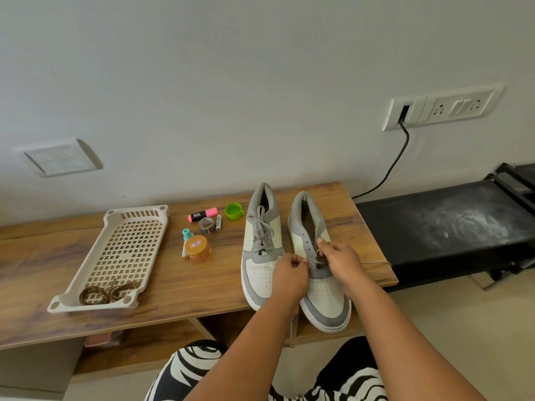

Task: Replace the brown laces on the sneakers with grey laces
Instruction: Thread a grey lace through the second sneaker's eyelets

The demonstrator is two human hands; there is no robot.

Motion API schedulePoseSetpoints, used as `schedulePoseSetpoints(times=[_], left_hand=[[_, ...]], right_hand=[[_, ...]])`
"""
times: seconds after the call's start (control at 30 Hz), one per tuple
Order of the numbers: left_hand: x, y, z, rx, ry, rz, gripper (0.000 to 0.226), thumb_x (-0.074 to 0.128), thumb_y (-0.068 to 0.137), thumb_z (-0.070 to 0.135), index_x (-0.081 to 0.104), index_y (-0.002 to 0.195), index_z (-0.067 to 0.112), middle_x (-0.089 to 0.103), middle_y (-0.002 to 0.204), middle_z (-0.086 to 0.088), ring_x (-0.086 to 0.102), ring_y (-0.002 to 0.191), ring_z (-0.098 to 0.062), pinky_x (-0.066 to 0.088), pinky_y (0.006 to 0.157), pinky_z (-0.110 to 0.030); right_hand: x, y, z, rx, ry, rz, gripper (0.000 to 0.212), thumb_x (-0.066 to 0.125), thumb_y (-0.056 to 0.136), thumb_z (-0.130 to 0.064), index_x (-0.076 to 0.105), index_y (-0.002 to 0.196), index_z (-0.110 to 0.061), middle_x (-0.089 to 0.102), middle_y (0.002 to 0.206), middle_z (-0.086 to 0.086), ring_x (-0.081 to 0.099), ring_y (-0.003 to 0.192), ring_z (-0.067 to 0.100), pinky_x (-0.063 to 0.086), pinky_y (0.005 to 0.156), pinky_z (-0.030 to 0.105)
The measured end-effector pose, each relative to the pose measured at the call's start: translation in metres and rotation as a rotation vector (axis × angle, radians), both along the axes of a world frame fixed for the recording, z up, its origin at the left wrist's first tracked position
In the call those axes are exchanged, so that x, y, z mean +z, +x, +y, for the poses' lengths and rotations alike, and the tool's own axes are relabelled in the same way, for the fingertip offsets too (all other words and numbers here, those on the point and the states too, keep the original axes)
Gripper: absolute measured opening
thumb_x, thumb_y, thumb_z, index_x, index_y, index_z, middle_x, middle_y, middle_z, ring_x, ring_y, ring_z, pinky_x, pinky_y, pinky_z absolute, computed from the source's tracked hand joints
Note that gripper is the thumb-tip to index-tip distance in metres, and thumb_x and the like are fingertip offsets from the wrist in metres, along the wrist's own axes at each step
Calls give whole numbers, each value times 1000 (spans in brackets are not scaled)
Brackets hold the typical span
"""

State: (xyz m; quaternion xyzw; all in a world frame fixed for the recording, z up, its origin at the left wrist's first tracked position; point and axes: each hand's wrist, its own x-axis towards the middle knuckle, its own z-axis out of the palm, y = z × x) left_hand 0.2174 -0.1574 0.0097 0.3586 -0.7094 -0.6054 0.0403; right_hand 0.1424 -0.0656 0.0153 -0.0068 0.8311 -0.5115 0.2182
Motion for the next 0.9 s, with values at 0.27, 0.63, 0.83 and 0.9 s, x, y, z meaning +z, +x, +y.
schedulePoseSetpoints(times=[0.27,0.63,0.83,0.9], left_hand=[[8,11,-16,-377,-417,-136,24,51,99,43,52,99,18,57,86,3,54,82,-15,40,68,-26],[33,28,-13,-326,99,-131,26,40,102,15,62,112,5,60,89,0,55,80,-11,49,72,-21],[59,62,-10,-122,377,-203,38,42,104,37,65,101,7,56,66,-1,51,59,-13,45,54,-23],[64,70,-14,-130,306,-211,34,45,103,33,69,97,9,52,64,3,46,59,-11,39,59,-22]], right_hand=[[19,-6,22,-200,-374,27,26,44,102,-39,49,127,-39,42,141,-3,47,122,17,40,90,34],[20,19,36,-179,-62,183,29,42,101,-13,59,108,-35,55,126,1,54,105,19,49,86,40],[36,55,35,100,-23,258,27,41,103,-16,58,114,-34,53,128,-5,50,117,16,45,96,36],[40,69,33,222,58,306,34,42,101,-10,58,123,-30,45,131,-5,44,123,16,41,103,34]])
